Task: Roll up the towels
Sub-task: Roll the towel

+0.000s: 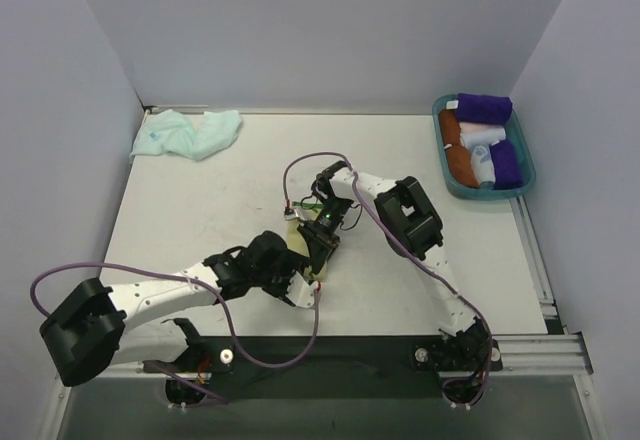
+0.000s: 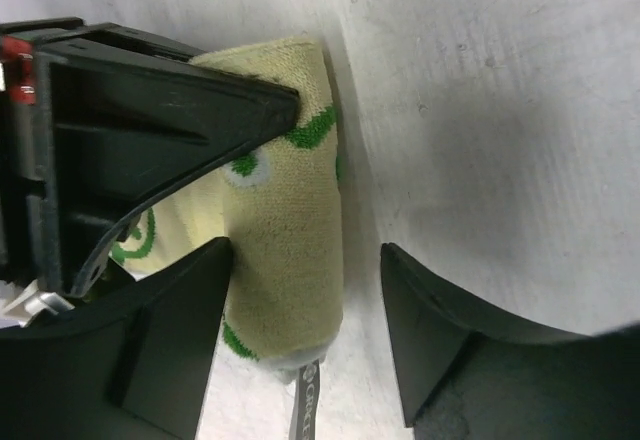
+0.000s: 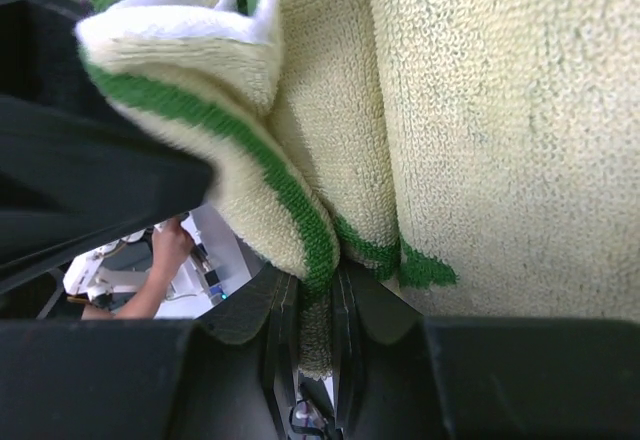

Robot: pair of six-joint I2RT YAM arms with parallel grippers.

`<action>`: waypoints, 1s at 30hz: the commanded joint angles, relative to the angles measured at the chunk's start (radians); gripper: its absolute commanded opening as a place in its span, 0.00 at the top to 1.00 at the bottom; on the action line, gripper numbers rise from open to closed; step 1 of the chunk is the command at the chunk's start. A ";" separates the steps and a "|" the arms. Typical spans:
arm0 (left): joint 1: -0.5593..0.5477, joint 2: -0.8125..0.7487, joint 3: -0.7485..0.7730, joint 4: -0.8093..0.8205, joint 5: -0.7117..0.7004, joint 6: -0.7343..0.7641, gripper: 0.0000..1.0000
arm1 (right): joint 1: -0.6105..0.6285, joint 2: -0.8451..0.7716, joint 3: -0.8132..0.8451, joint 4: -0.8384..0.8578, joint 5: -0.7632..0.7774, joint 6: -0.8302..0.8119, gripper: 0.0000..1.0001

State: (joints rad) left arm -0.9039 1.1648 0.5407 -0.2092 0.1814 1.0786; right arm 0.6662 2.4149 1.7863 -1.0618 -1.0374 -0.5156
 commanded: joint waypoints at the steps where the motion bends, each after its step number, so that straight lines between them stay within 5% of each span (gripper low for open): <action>1: -0.020 0.071 -0.028 0.162 -0.103 0.067 0.32 | -0.002 0.049 0.010 -0.046 0.109 -0.043 1.00; 3: -0.018 0.130 -0.027 0.150 -0.117 0.061 0.41 | -0.005 0.049 0.013 -0.044 0.112 -0.041 1.00; 5: -0.018 0.163 -0.015 0.093 -0.109 0.041 0.60 | -0.010 0.049 0.022 -0.046 0.105 -0.031 0.99; 10: -0.003 0.231 0.093 -0.134 0.005 -0.039 0.83 | -0.037 0.015 0.030 -0.038 0.106 0.008 0.86; 18: 0.126 0.393 0.283 -0.449 0.260 -0.071 0.94 | -0.151 -0.186 0.018 0.032 0.120 0.127 0.58; 24: 0.267 0.585 0.493 -0.636 0.416 -0.068 0.96 | -0.278 -0.388 -0.042 0.114 0.140 0.164 0.55; 30: 0.387 0.841 0.746 -0.852 0.538 -0.028 0.95 | -0.347 -0.656 -0.270 0.266 0.155 0.187 0.56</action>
State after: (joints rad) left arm -0.5724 1.8694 1.2243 -0.8642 0.6785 1.0222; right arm 0.3077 1.8812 1.5932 -0.8402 -0.8940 -0.3489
